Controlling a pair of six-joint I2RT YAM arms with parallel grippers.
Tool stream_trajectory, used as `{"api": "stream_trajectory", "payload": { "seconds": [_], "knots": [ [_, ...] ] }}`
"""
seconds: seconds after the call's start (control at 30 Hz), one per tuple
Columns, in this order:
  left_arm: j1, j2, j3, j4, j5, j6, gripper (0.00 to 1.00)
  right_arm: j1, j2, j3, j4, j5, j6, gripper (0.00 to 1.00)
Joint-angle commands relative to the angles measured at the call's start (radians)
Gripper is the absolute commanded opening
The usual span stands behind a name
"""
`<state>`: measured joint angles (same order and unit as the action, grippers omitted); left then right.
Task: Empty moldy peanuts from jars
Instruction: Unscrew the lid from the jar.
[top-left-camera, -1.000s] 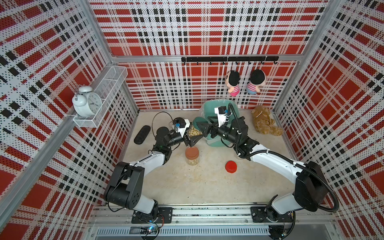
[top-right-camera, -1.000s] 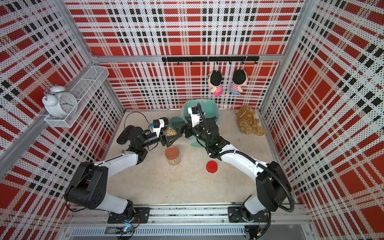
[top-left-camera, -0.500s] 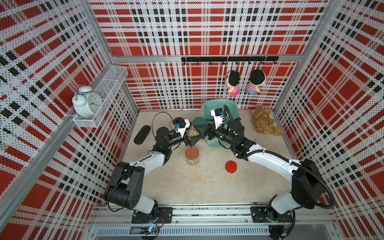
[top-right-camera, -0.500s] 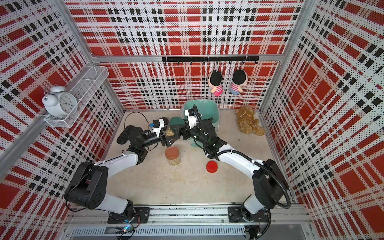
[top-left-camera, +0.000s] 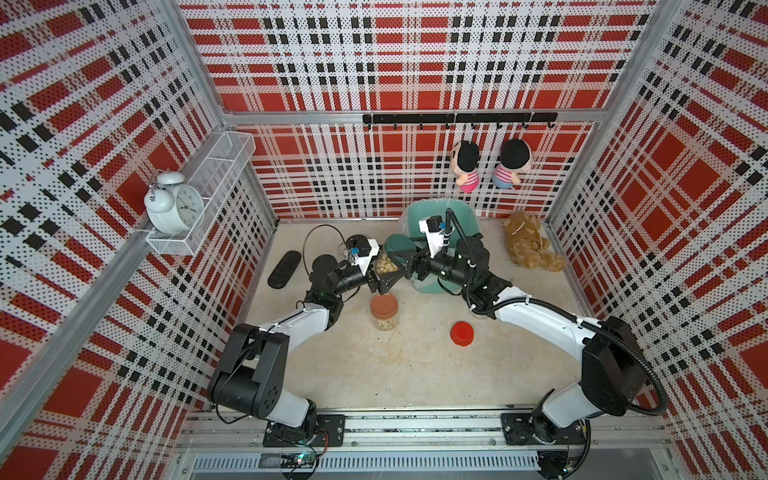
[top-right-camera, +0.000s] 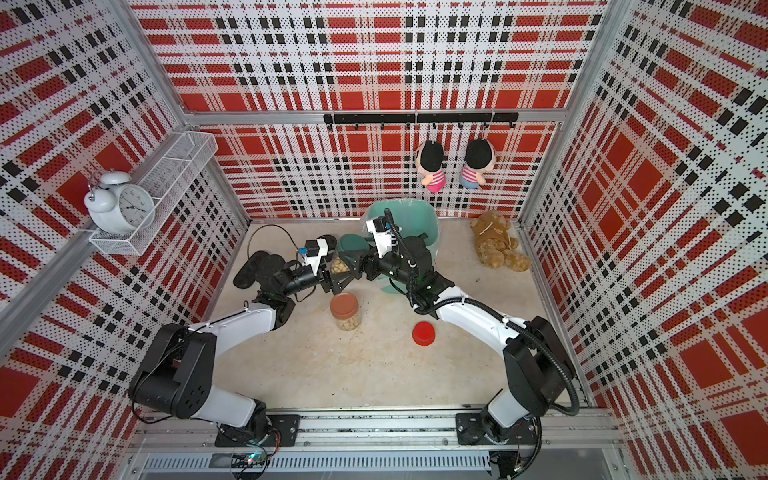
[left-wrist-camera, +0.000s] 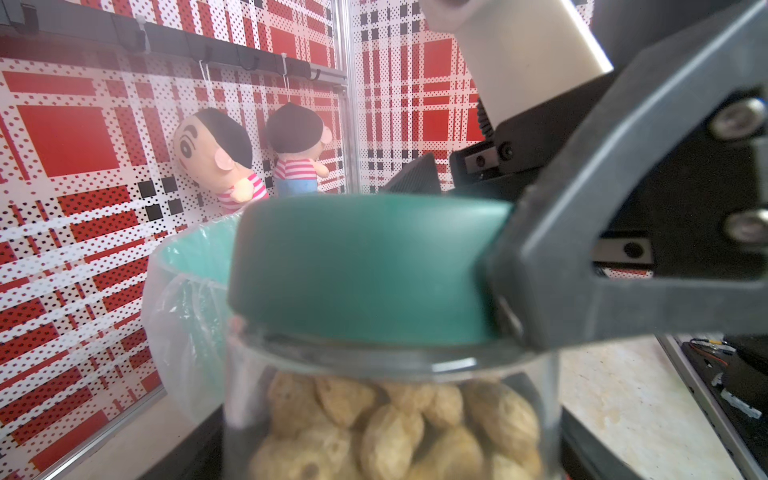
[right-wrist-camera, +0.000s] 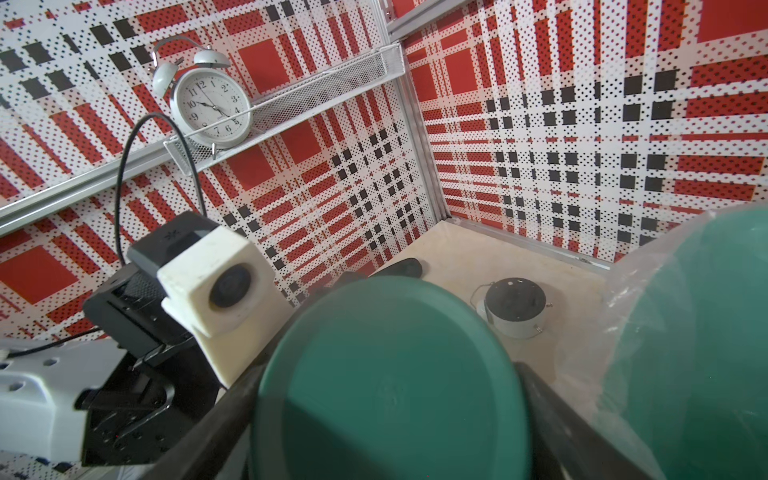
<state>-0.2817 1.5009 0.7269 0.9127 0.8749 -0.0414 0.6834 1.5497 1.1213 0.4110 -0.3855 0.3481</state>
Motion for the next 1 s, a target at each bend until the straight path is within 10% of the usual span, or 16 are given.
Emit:
{"api": "stream_trajectory", "payload": {
  "seconds": [0.0,0.47,0.97],
  "knots": [
    [0.005,-0.018,0.005,0.086,0.018,-0.019,0.00,-0.015,0.002,0.034,0.021,-0.253,-0.147,0.43],
    [0.012,-0.013,0.008,0.086,0.042,-0.029,0.00,-0.181,0.102,0.189,-0.052,-0.723,-0.465,0.41],
    [0.020,-0.012,0.015,0.092,0.012,-0.023,0.00,-0.192,-0.081,0.075,0.073,-0.416,-0.310,0.40]
  ]
}}
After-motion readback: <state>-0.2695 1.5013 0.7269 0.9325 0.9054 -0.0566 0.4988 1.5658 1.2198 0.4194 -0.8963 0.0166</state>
